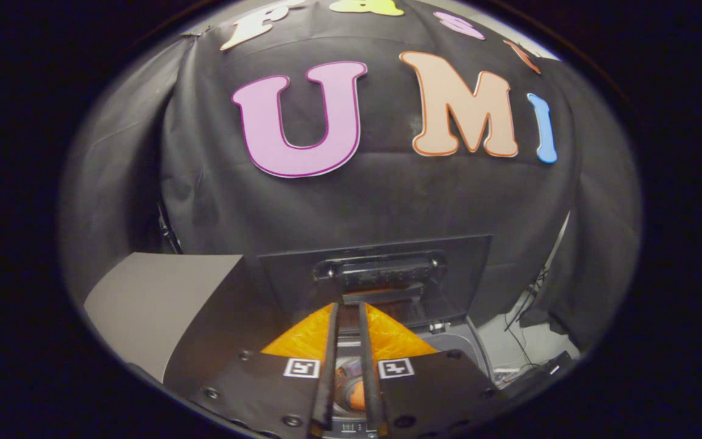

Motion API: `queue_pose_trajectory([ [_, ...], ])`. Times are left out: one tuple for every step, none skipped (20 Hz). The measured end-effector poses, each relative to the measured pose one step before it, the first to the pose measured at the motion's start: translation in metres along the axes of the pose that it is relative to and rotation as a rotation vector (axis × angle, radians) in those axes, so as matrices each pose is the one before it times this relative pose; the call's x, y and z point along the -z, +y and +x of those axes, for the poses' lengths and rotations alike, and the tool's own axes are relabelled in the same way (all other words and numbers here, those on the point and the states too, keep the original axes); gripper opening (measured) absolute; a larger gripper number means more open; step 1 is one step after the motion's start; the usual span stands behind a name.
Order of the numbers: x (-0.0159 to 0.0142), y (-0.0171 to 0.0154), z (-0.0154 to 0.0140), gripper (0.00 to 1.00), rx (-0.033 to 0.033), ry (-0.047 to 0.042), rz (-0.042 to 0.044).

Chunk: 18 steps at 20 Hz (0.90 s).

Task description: Put the clothes into the washing machine and then close the washing machine lid.

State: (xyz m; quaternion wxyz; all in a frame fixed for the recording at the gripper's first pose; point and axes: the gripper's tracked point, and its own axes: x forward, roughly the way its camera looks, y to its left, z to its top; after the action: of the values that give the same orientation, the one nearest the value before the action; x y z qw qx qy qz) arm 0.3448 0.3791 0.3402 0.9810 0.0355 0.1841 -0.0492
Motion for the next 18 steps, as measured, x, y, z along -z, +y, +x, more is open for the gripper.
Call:
queue_pose_trajectory([
  [-0.00246, 0.00031, 0.00228, 0.18, 0.00775, -0.00535, -0.01177],
  [-0.00506, 0.00057, 0.00314, 0.24, 0.00560, -0.00912, -0.00965],
  [-0.00345, 0.00308, 0.00710, 0.24, -0.00148, -0.01012, -0.00698],
  [-0.00636, 0.00179, 0.00283, 0.31, 0.00105, -0.00940, -0.00928],
  [-0.00617, 0.00374, 0.00224, 0.38, -0.00330, -0.00591, -0.00676],
  [-0.00712, 0.00200, 0.00464, 0.45, 0.00568, -0.00773, -0.01152],
  [-0.00613, 0.00232, 0.00719, 0.53, 0.00271, -0.00935, -0.00883],
  [-0.00580, 0.00332, 0.00531, 0.61, 0.00020, -0.01222, -0.00873],
  [-0.00566, 0.00420, 0.00597, 0.69, -0.00002, -0.00827, -0.01102],
  [-0.00494, 0.00401, 0.00610, 0.77, 0.00146, -0.00672, -0.01222],
  [-0.00260, 0.00210, 0.00939, 0.84, 0.00577, -0.01046, -0.01179],
  [-0.00301, 0.00175, 0.00923, 0.92, 0.00704, -0.00589, -0.00381],
  [-0.00249, 0.00243, 0.00800, 0.92, 0.00672, -0.00677, 0.00084],
  [-0.00231, 0.00163, 0.01055, 0.92, 0.00798, -0.00408, 0.00392],
  [0.00057, 0.00017, 0.00919, 0.92, 0.00738, -0.00258, 0.00145],
  [-0.00052, 0.00024, 0.01180, 0.94, 0.00717, 0.00064, 0.00623],
  [0.00070, 0.00011, 0.01116, 0.94, 0.00762, 0.00259, 0.00777],
  [0.00214, 0.00007, 0.00918, 0.94, 0.00517, 0.00457, 0.00701],
])
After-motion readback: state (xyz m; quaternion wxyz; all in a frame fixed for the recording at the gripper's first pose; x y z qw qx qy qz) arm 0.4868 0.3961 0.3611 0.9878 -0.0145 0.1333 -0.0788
